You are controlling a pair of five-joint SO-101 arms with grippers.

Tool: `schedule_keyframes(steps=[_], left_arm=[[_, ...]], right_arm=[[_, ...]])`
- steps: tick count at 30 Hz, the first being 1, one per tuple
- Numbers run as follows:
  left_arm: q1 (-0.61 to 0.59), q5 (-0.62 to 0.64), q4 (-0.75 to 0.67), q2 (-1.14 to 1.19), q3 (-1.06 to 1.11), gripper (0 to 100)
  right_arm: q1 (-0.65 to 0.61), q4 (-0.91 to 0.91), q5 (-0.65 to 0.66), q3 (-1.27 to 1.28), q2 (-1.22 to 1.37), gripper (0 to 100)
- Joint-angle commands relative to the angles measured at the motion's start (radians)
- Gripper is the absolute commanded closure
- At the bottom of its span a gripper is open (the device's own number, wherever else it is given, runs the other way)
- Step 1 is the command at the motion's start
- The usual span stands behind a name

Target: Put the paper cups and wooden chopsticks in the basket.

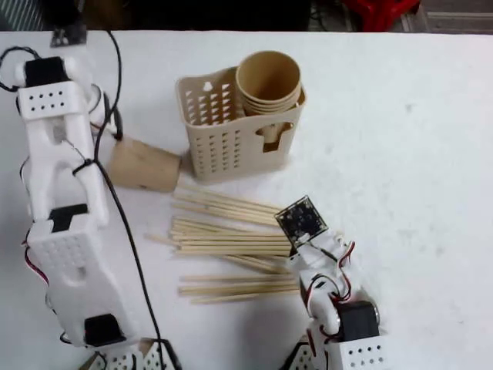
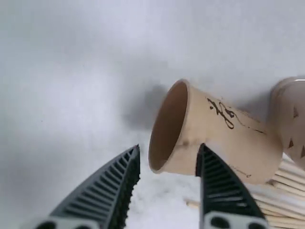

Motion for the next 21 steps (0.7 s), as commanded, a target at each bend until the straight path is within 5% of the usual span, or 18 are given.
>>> schedule_keyframes(steps=[1,14,21], left_arm=[[0.013,-0.012,-0.025,-0.073,0.066,73],[0.09,-0.106,-0.095,0.145,0.063,73],[0.045,-0.146,-0.106,0.179,0.061,86]], right_arm=[[-0.001,-0.021,0.011,-0.005,-0.007,98.1],[-0.001,-0.021,0.011,-0.005,-0.007,98.1],[-0.001,-0.021,0.011,-0.005,-0.007,98.1]])
